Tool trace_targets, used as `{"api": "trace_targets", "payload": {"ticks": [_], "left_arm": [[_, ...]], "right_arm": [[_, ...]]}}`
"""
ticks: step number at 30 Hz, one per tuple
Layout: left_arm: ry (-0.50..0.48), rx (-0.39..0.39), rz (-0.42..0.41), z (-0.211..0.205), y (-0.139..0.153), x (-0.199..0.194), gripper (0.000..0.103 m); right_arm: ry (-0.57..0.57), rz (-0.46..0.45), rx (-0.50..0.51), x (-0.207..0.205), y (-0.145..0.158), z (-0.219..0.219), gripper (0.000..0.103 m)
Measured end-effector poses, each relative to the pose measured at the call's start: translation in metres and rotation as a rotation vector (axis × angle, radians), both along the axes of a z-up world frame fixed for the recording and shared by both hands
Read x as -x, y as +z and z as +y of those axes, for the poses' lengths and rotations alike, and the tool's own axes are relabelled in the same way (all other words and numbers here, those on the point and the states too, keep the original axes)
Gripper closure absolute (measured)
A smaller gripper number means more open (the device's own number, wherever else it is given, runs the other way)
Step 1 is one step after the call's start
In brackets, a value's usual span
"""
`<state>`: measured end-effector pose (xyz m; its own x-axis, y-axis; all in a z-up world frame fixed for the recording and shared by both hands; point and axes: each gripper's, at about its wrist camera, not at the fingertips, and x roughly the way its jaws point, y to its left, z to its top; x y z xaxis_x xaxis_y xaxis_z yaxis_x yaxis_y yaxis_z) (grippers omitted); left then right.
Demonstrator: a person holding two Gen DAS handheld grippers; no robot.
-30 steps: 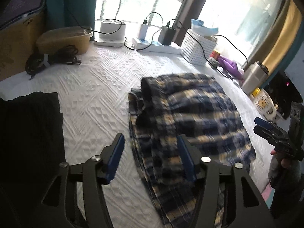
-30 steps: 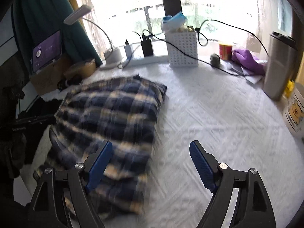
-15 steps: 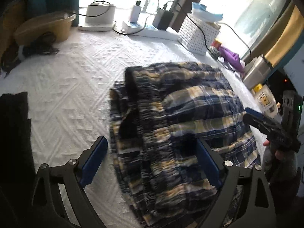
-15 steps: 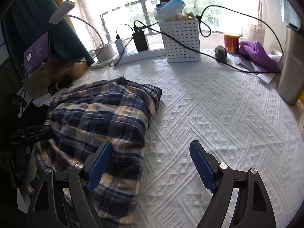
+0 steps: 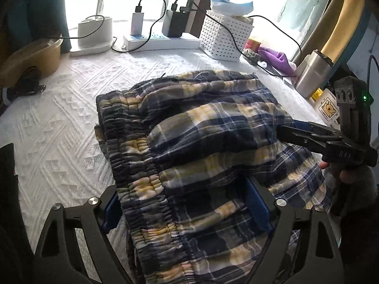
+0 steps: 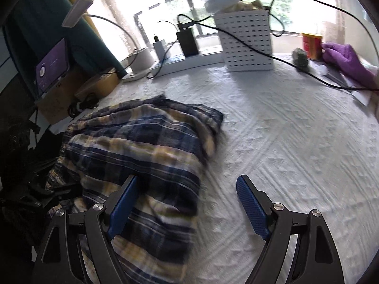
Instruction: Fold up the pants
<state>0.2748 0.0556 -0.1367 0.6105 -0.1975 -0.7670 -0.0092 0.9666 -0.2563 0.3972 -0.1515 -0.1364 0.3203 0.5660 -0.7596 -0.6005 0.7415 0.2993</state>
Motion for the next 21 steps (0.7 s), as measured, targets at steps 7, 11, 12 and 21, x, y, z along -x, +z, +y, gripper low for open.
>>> {"api": "trace_targets", "payload": {"ticks": [7, 11, 12, 21], "left_arm": [[-0.029, -0.015, -0.02, -0.005, 0.0, 0.002, 0.037], [-0.058, -0.013, -0.034, -0.01, 0.0, 0.004, 0.054], [-0.066, -0.002, -0.034, -0.01, 0.0, 0.004, 0.061], [-0.078, 0.014, -0.09, -0.015, 0.021, 0.021, 0.078]], "right_arm": [[0.105, 0.032, -0.052, 0.0, -0.003, 0.023, 0.019], [0.131, 0.041, -0.073, 0.0, -0.003, 0.029, 0.025], [0.133, 0.041, -0.075, 0.001, -0.003, 0.03, 0.039], [0.16, -0.034, -0.061, 0.023, 0.008, 0.042, 0.07]]}}
